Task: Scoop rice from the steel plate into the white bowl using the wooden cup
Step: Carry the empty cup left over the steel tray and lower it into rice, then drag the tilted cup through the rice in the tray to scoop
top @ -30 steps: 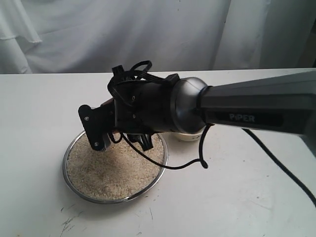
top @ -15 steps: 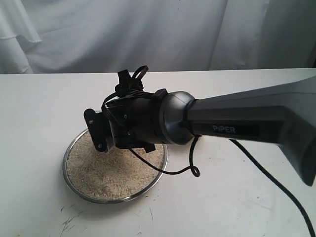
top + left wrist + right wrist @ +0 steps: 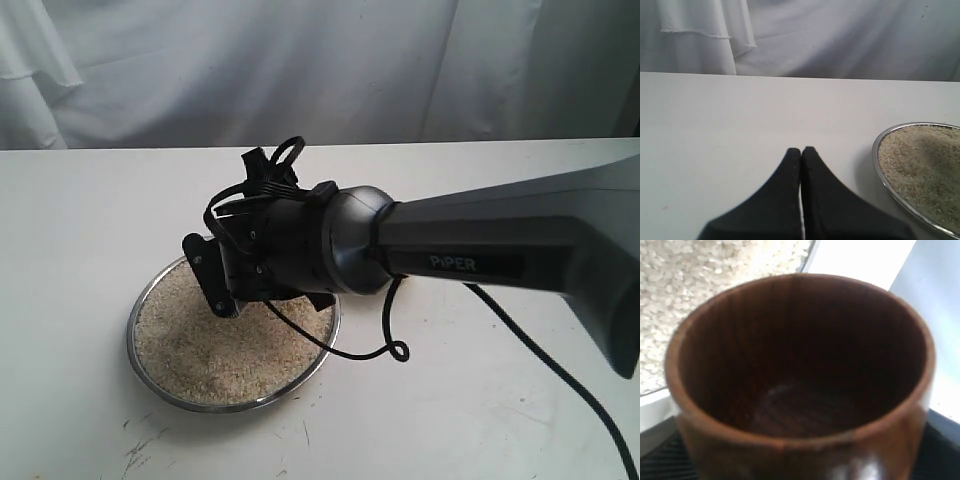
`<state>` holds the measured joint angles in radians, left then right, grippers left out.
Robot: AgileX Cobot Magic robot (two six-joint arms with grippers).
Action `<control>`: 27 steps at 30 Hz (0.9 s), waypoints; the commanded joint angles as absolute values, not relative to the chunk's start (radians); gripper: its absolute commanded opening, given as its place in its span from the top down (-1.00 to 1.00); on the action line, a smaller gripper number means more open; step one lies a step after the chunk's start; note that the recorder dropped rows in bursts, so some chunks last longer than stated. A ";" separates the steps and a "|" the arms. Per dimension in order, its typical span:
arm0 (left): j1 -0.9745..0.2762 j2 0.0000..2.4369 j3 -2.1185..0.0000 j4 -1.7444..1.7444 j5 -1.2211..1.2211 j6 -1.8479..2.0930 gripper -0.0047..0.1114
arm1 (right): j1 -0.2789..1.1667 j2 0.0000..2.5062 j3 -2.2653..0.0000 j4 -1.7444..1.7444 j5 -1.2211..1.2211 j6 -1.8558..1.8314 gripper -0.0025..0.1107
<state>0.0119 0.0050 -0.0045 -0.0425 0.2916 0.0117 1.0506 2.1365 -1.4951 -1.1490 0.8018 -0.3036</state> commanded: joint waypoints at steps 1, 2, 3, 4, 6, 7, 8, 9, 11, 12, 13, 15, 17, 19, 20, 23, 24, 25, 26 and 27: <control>0.010 0.000 0.000 -0.043 0.285 0.009 0.92 | 1.054 2.135 -1.504 -1.111 0.781 -0.410 0.96; 0.010 0.000 0.000 -0.043 0.285 0.009 0.92 | 1.054 2.135 -1.504 -1.111 0.776 -0.428 0.96; 0.010 0.000 0.000 -0.043 0.285 0.009 0.92 | 1.054 2.135 -1.506 -1.111 0.770 -0.444 0.96; 0.010 0.000 0.000 -0.043 0.285 0.009 0.92 | 1.054 2.135 -1.506 -1.111 0.764 -0.454 0.96; 0.010 0.000 0.000 -0.043 0.285 0.009 0.92 | 1.054 2.137 -1.506 -1.130 0.759 -0.456 0.96; 0.010 0.000 0.000 -0.043 0.285 0.009 0.92 | 1.054 2.140 -1.510 -1.139 0.763 -0.456 0.96; 0.010 0.000 0.000 -0.043 0.285 0.009 0.92 | 1.054 2.143 -1.519 -1.144 0.765 -0.456 0.96; 0.010 0.000 0.000 -0.043 0.285 0.009 0.92 | 1.052 2.149 -1.524 -1.147 0.765 -0.456 0.96; 0.010 0.000 0.000 -0.043 0.285 0.009 0.92 | 1.052 2.177 -1.559 -1.150 0.778 -0.456 0.96; 0.010 0.000 0.000 -0.043 0.285 0.009 0.92 | 1.052 2.199 -1.579 -1.150 0.782 -0.456 0.96; 0.010 0.000 0.000 -0.043 0.285 0.009 0.92 | 1.052 2.211 -1.587 -1.150 0.784 -0.456 0.96; 0.010 0.000 0.000 -0.043 0.285 0.009 0.92 | 1.052 2.237 -1.609 -1.164 0.812 -0.437 0.96; 0.010 0.000 0.000 -0.043 0.285 0.009 0.92 | 1.052 2.260 -1.617 -1.188 0.813 -0.411 0.96; 0.010 0.000 0.000 -0.043 0.285 0.009 0.92 | 1.052 2.276 -1.617 -1.188 0.809 -0.411 0.96; 0.010 0.000 0.000 -0.043 0.285 0.009 0.92 | 1.050 2.282 -1.617 -1.188 0.806 -0.411 0.96; 0.010 0.000 0.000 -0.043 0.285 0.009 0.92 | 1.050 2.296 -1.617 -1.174 0.795 -0.411 0.96; 0.010 0.000 0.000 -0.043 0.285 0.009 0.92 | 1.050 2.296 -1.617 -1.169 0.785 -0.411 0.96; 0.010 0.000 0.000 -0.043 0.285 0.009 0.92 | 1.050 2.296 -1.617 -1.163 0.781 -0.411 0.96; 0.010 0.000 0.000 -0.043 0.285 0.009 0.92 | 1.050 2.296 -1.617 -1.163 0.779 -0.411 0.96; 0.010 0.000 0.000 -0.043 0.285 0.009 0.92 | 1.052 2.296 -1.617 -1.163 0.779 -0.411 0.96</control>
<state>0.0119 0.0050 -0.0045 -0.0425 0.2916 0.0117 1.0521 2.3000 -1.6085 -1.1631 0.7900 -0.4195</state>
